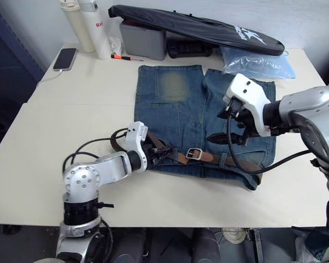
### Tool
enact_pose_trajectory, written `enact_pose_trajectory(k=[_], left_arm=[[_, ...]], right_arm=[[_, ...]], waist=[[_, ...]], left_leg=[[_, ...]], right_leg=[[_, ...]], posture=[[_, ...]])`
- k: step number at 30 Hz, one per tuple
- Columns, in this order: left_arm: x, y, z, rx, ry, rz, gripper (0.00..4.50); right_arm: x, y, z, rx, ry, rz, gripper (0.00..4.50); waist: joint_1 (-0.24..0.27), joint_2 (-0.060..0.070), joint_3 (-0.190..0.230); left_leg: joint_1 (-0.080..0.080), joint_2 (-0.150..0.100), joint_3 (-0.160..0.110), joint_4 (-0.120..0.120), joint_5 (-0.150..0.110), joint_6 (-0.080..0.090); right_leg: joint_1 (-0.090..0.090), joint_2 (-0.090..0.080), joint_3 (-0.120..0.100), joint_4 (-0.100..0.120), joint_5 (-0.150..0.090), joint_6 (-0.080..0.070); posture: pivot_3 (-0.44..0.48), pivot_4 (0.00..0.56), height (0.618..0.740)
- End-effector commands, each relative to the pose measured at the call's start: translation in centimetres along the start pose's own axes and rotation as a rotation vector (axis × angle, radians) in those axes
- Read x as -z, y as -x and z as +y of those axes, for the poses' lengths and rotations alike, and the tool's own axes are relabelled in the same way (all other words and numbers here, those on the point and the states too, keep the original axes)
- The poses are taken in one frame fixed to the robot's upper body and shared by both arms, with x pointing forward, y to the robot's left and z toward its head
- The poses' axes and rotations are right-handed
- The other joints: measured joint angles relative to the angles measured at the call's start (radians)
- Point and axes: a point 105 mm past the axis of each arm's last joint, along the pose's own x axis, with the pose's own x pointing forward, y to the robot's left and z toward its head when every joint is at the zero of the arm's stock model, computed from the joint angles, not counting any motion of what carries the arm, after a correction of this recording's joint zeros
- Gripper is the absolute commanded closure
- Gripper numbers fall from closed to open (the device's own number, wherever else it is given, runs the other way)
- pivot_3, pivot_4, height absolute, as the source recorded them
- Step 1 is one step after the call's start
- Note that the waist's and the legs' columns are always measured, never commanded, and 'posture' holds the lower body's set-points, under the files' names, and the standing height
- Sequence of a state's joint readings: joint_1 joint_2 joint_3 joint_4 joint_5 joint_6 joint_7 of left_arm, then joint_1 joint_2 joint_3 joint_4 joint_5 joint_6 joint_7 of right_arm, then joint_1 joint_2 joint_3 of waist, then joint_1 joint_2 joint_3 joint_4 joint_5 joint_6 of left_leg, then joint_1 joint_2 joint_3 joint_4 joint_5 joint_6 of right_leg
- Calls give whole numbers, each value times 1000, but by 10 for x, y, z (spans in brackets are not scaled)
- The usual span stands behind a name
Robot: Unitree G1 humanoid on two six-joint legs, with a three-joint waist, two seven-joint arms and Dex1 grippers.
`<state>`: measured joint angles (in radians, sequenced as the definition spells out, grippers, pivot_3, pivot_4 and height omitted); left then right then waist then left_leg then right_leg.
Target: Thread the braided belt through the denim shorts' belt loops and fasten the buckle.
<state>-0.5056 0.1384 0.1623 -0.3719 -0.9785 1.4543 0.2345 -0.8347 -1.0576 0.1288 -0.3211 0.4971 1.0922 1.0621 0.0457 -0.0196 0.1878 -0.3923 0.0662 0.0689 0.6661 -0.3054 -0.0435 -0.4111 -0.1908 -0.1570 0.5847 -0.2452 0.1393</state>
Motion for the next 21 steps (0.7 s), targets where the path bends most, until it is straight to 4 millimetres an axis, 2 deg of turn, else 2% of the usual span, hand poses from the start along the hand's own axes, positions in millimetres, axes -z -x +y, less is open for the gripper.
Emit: enact_pose_trajectory(k=[1, 4, 7, 10, 17, 20, 21], left_arm=[[3, 30, -12, 117, -175, 105, 76], [12, 67, -13, 207, -319, 268, 76], [2, 89, -4, 175, -402, 328, 76], [-9, 93, 0, 163, -479, 314, 76], [-25, 95, -4, 261, -594, 284, 76], [-27, 94, 4, 263, -636, 308, 865], [-27, 94, 6, 261, -659, 319, 1295]], right_arm=[[-8, 1, 10, -40, 62, -24, 0], [-9, -1, 20, -104, 96, -40, 0], [-9, -1, 32, -168, 131, -49, 0], [-8, -3, 37, -194, 142, -56, 0], [-1, -10, 42, -185, 152, -42, 0], [10, -15, 48, -185, 169, -6, 0], [12, -16, 50, -186, 171, -4, 0]], waist=[[-2, 0, 0], [-17, 0, 0], [-20, 0, 0], [-20, -1, 1], [-21, -1, 1], [-21, -1, 1], [-22, -1, 1]], left_leg=[[0, 0, 0, 0, 0, 0], [0, 0, 0, -2, 0, 0], [0, 0, 1, -2, 0, -1], [0, 1, 0, -2, 0, -1], [0, 1, 1, -3, 0, -2], [0, 1, 1, -3, 0, -2], [0, 1, 1, -3, 0, -2]], right_leg=[[0, 0, 0, 0, 0, 0], [-2, 0, 0, 1, -1, -1], [-2, 0, 1, 1, -1, -1], [-2, 1, 0, 1, -1, -1], [-3, 2, 1, 0, -1, -2], [-3, 2, 1, 0, -1, -2], [-3, 2, 1, 0, -1, -2]], posture=[[0, 150, 740], [0, 150, 740], [0, 150, 740], [0, 150, 740], [0, 150, 740], [0, 150, 740], [0, 150, 740]])
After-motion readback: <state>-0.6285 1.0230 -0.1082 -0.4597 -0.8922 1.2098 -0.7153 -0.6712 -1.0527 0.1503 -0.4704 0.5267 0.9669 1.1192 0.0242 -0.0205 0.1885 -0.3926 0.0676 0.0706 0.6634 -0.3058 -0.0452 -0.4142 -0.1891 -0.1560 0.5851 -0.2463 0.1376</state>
